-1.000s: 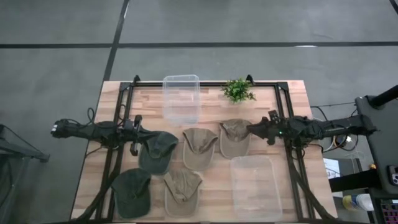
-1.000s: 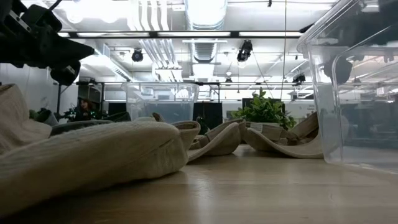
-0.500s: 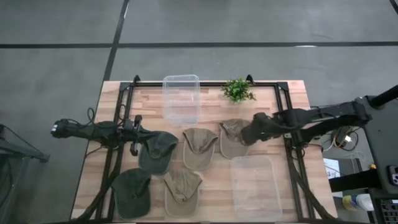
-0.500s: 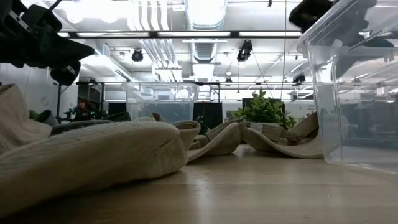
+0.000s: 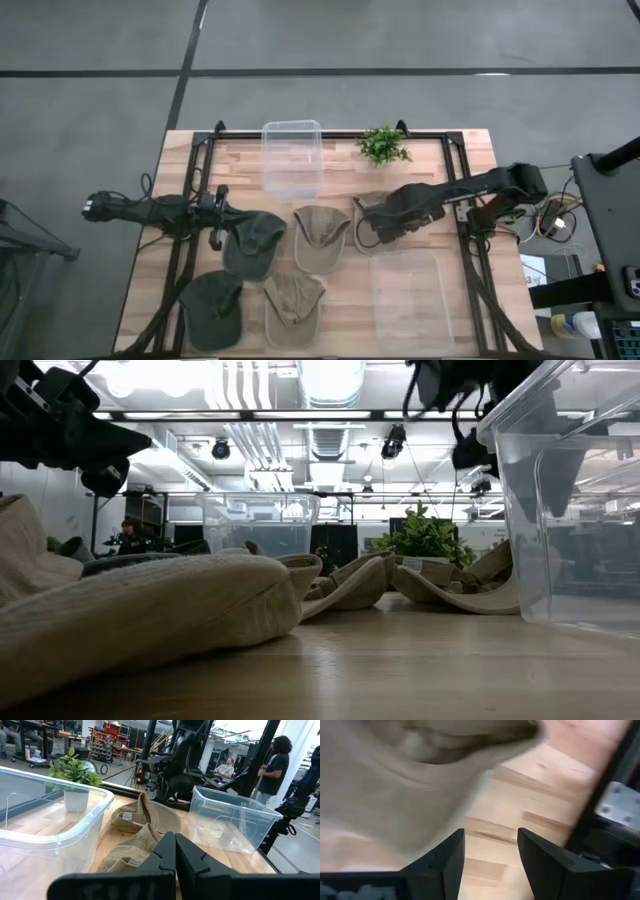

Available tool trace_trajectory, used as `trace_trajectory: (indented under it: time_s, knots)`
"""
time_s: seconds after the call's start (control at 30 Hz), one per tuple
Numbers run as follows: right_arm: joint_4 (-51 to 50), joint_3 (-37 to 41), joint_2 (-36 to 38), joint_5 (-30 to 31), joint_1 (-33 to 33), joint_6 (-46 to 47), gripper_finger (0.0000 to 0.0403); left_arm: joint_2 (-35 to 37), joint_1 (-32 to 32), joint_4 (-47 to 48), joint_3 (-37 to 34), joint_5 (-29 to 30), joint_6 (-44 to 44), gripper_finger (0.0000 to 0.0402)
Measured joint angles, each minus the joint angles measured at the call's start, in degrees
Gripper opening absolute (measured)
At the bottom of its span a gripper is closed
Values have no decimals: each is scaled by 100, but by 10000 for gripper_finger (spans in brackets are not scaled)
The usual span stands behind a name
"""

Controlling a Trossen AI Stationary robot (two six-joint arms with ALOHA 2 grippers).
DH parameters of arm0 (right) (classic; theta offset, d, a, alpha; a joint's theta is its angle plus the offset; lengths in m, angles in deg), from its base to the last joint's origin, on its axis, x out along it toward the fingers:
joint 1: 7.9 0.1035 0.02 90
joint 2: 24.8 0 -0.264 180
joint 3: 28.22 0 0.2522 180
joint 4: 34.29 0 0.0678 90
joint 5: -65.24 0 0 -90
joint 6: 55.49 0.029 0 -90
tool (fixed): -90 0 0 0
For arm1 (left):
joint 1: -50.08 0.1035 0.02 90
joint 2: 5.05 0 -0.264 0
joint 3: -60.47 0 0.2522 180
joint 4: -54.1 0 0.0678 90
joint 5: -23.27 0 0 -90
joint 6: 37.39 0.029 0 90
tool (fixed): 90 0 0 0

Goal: Pick & Place hat
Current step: Put the top right brown cap into the top transparent bin

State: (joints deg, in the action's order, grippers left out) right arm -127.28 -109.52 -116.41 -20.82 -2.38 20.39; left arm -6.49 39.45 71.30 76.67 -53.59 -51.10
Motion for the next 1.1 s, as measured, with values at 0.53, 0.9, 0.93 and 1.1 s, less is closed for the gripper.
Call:
trace_trajectory:
  time_s: [0.53,0.9,0.93,1.1]
  knots:
    - [1586,1126,747,-99,-461,-100,171,0,0,0,2,-2,1,0]
    - [2761,1892,1136,-150,-630,-52,170,-15,0,0,2,-2,0,0]
    - [2852,1900,1135,-159,-631,-83,168,-18,0,0,1,-2,0,0]
    - [2914,1908,1051,-202,-634,-177,115,-21,0,0,1,-2,0,0]
